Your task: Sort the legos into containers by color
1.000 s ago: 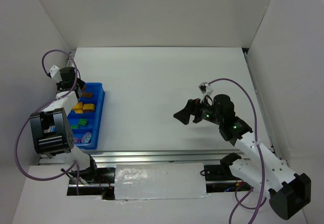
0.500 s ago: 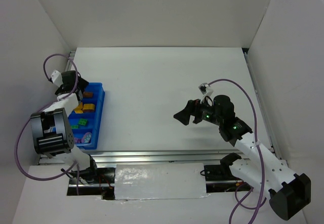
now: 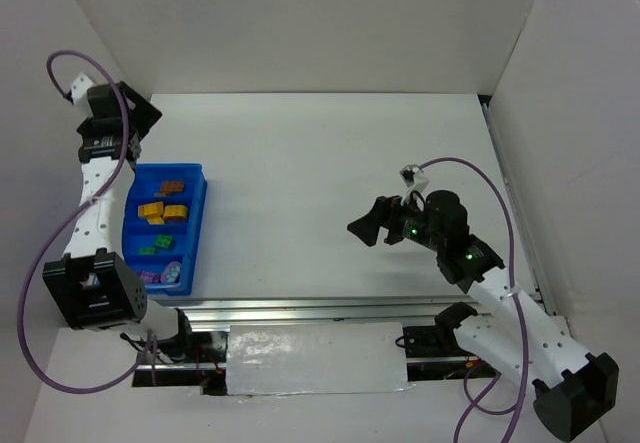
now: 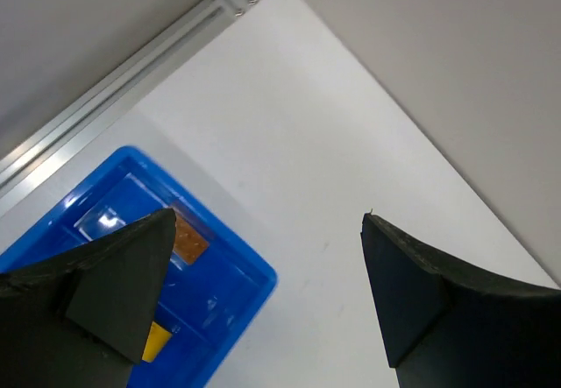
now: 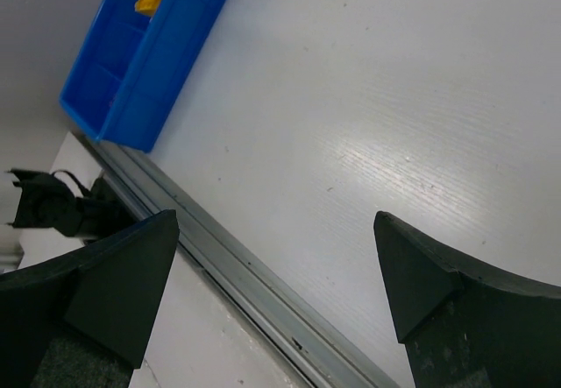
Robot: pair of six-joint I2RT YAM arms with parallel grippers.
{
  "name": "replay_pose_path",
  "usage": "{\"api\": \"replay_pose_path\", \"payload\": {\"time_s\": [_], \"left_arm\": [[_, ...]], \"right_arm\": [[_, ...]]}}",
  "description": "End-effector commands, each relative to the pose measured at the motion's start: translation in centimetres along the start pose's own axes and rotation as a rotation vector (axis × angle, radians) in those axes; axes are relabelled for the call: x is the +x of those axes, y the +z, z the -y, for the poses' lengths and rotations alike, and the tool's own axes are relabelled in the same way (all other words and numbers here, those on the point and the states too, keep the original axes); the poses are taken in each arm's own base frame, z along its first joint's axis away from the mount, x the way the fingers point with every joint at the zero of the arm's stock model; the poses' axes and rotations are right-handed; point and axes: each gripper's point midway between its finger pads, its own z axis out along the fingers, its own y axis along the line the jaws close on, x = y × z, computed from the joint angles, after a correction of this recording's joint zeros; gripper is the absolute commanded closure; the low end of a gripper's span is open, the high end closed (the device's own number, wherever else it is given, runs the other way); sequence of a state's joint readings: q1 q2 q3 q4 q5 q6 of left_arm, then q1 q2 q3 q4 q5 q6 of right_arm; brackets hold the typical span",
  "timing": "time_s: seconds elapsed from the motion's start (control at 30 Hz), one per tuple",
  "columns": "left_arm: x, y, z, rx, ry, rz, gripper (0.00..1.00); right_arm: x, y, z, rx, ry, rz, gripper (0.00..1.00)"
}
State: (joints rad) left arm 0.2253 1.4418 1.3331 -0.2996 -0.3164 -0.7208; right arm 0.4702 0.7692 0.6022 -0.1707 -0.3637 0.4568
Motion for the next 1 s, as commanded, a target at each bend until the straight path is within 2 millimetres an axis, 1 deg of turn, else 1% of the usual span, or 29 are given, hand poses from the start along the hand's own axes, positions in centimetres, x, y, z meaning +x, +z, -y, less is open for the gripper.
{"api": "replay_pose_path", "payload": {"time_s": [0.0, 0.03, 0.07, 0.1, 0.13, 0.17, 0.2, 0.23, 0.27, 0.3, 0.33, 0.37, 0.4, 0.43, 0.47, 0.5, 0.53, 0.57, 0.6, 0.63, 0.67, 0.7, 0.77, 0.8, 0.83, 0.87, 0.93, 0.97], "left_arm": [[1.4, -4.3, 2.3, 0.044, 0.212, -0.159, 0.0], [1.9, -5.1, 2.6, 0.071, 0.251, -0.179, 0.0], [2.5, -6.1, 2.9, 0.107, 0.27, -0.199, 0.0], [2.6, -8.2, 4.1, 0.203, 0.276, -0.198, 0.0], [4.3, -8.8, 3.5, 0.228, 0.306, -0.227, 0.01], [4.6, -9.8, 3.5, 0.261, 0.312, -0.225, 0.0], [4.1, -11.9, 4.0, 0.326, 0.308, -0.185, 0.01], [5.9, -12.6, 3.6, 0.379, 0.341, -0.229, 0.0], [5.9, -13.6, 3.5, 0.4, 0.35, -0.216, 0.0], [5.5, -15.5, 3.4, 0.442, 0.353, -0.188, 0.0], [6.3, -16.0, 2.6, 0.443, 0.376, -0.204, 0.0], [5.6, -17.6, 2.3, 0.469, 0.375, -0.162, 0.01], [5.6, -18.4, 1.8, 0.47, 0.378, -0.16, 0.0], [6.1, -18.8, 0.7, 0.443, 0.383, -0.17, 0.01], [5.6, -19.1, -0.2, 0.416, 0.381, -0.139, 0.01], [4.9, -20.5, -0.8, 0.423, 0.37, -0.098, 0.01], [5.3, -20.9, -1.8, 0.398, 0.365, -0.11, 0.01], [5.0, -21.4, -2.5, 0.38, 0.361, -0.091, 0.0], [4.6, -22.5, -3.1, 0.383, 0.343, -0.065, 0.0], [4.5, -23.0, -3.6, 0.373, 0.329, -0.058, 0.01], [4.5, -23.9, -4.8, 0.351, 0.32, -0.047, 0.01], [4.4, -24.4, -5.2, 0.349, 0.313, -0.038, 0.0], [4.0, -25.7, -6.1, 0.348, 0.294, -0.006, 0.0], [3.9, -26.3, -6.9, 0.324, 0.277, 0.0, 0.0], [3.7, -26.8, -7.3, 0.32, 0.266, 0.009, 0.0], [3.4, -27.9, -7.7, 0.335, 0.25, 0.035, 0.0], [3.3, -29.5, -7.7, 0.397, 0.261, 0.057, 0.0], [3.0, -30.7, -7.8, 0.432, 0.26, 0.087, 0.0]], "right_arm": [[-4.1, -2.3, -0.8, 0.069, 0.015, 0.132, 0.0], [-4.2, -3.3, -0.6, 0.106, 0.018, 0.143, 0.0], [-4.6, -4.0, -0.9, 0.11, 0.021, 0.156, 0.0], [-5.5, -4.8, -1.5, 0.107, 0.018, 0.185, 0.0], [-5.7, -6.0, -1.7, 0.119, 0.017, 0.205, 0.0], [-6.0, -6.7, -2.1, 0.116, 0.014, 0.217, 0.0], [-6.9, -7.6, -2.7, 0.112, -0.003, 0.242, 0.0], [-6.6, -8.3, -2.6, 0.132, 0.001, 0.233, 0.0], [-7.0, -9.2, -2.6, 0.152, -0.003, 0.257, 0.0], [-7.9, -10.2, -3.1, 0.16, -0.011, 0.284, 0.0], [-7.5, -10.8, -2.6, 0.197, -0.003, 0.27, 0.0], [-8.4, -12.0, -2.7, 0.225, 0.002, 0.313, 0.0], [-8.5, -12.6, -2.9, 0.232, 0.007, 0.32, 0.0], [-8.4, -13.2, -2.4, 0.263, 0.013, 0.325, 0.0], [-8.6, -14.0, -2.4, 0.277, 0.011, 0.343, 0.0], [-9.5, -15.2, -2.3, 0.311, 0.01, 0.385, 0.0], [-9.1, -16.0, -1.9, 0.346, 0.014, 0.38, 0.0], [-9.3, -16.7, -1.7, 0.373, 0.019, 0.392, 0.0], [-10.1, -18.0, -1.8, 0.398, 0.014, 0.431, 0.0], [-9.8, -18.8, -1.3, 0.432, 0.012, 0.423, 0.0], [-10.0, -19.6, -1.1, 0.457, 0.002, 0.436, 0.0], [-10.3, -21.0, -0.9, 0.497, -0.002, 0.456, 0.0], [-10.4, -22.4, -0.7, 0.535, -0.016, 0.471, 0.0], [-10.6, -23.4, -0.9, 0.545, -0.022, 0.484, 0.0], [-10.7, -24.1, -0.8, 0.555, -0.028, 0.501, 0.0], [-10.9, -24.7, -1.0, 0.555, -0.032, 0.513, 0.0], [-10.8, -25.6, -1.2, 0.55, -0.038, 0.537, 0.0], [-10.7, -25.9, -1.4, 0.546, -0.044, 0.543, 0.0]]}}
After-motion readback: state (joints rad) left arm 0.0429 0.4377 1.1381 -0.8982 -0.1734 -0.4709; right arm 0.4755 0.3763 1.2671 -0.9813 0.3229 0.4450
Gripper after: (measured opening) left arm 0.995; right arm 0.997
